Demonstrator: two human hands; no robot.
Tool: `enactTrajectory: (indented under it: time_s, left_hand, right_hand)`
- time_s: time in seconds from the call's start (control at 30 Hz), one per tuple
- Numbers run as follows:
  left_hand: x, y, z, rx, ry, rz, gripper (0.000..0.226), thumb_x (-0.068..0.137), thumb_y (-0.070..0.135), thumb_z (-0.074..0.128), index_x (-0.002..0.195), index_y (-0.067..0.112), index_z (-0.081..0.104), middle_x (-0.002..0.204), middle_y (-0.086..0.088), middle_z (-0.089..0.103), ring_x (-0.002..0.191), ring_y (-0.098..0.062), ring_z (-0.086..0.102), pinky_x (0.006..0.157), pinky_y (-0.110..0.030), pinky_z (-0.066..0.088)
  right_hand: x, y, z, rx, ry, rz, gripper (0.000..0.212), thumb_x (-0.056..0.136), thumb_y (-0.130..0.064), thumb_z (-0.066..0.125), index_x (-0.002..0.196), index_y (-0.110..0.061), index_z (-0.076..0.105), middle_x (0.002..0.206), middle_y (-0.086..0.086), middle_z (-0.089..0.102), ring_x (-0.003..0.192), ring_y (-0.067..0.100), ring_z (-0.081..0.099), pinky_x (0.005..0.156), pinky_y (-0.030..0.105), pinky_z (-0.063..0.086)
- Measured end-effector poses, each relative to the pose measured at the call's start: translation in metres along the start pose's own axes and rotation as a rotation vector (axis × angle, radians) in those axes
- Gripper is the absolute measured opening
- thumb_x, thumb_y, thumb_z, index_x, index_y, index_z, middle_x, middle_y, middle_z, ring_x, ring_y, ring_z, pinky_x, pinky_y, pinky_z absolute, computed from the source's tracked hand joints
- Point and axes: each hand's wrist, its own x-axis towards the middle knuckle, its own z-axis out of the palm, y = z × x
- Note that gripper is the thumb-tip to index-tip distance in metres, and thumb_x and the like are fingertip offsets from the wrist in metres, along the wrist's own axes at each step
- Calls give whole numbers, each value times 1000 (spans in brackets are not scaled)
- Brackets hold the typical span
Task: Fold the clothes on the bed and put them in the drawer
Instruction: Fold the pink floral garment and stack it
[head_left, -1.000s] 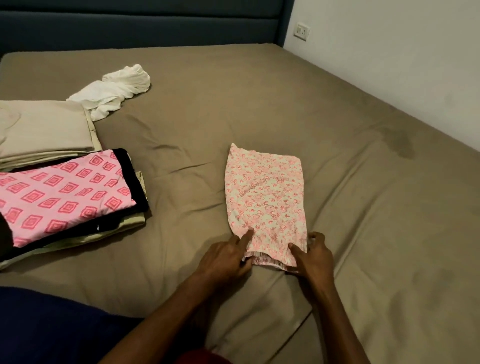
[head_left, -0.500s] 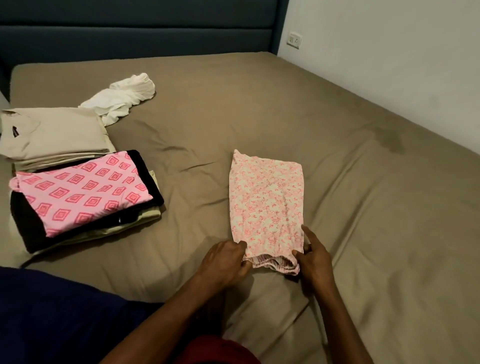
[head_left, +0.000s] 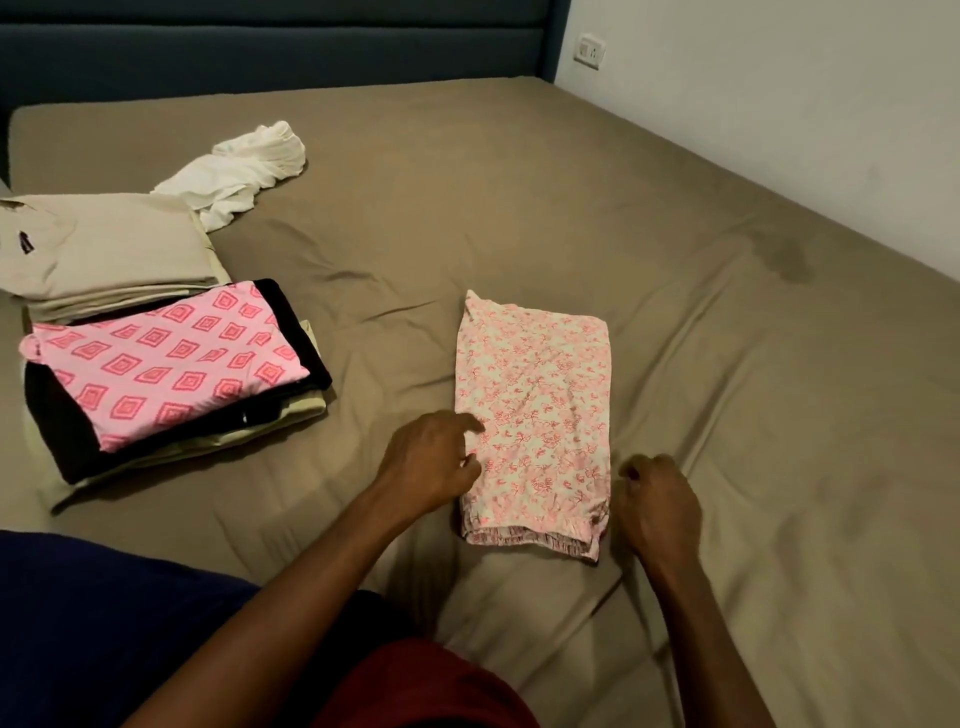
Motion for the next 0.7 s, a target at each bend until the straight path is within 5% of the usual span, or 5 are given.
enactTrajectory:
  time_s: [0.07,0.17,0.33,0.53,0.7]
  left_hand:
    - [18,-2,16,93,-38,113,67,85,48,69,142,16,56,127,-6,65,121,-28,59,98,-42,52]
    - [46,-12,36,265,-241,106,105,85,83,37,162,14,20,169,-10,17,157,-30,10,123,-49,18]
    - [38,-80,46,402,-236,-14,96,90,85,1,164,24,0,171,0,0,158,-18,-2,127,-47,4]
    - [23,-94,38,344,-148,-9,83,98,68,-4,164,18,7,169,0,-2,158,-22,3,127,-41,1]
    - [21,-72,42,133,-177,216,84,94,49,47,163,38,0,171,-1,-10,157,-22,-14,126,-46,-1]
  right_hand:
    - [14,-14,13,113,9,-120,33,97,-19,59,126,-7,68,124,18,62,110,35,61,86,41,53]
    - [45,-34,36,150,-18,-305,53,104,-36,48,150,-11,50,157,17,44,142,35,43,115,47,38]
    - [70,3,64,-22,-182,-422,73,104,-67,10,166,-27,11,172,-7,5,159,17,7,127,42,11]
    - [62,47,60,67,-136,-336,68,105,-61,7,165,-29,20,171,-4,18,157,16,18,126,45,20]
    - [50,67,55,187,-43,-388,56,104,-38,23,157,-31,43,166,8,31,150,32,35,115,54,41]
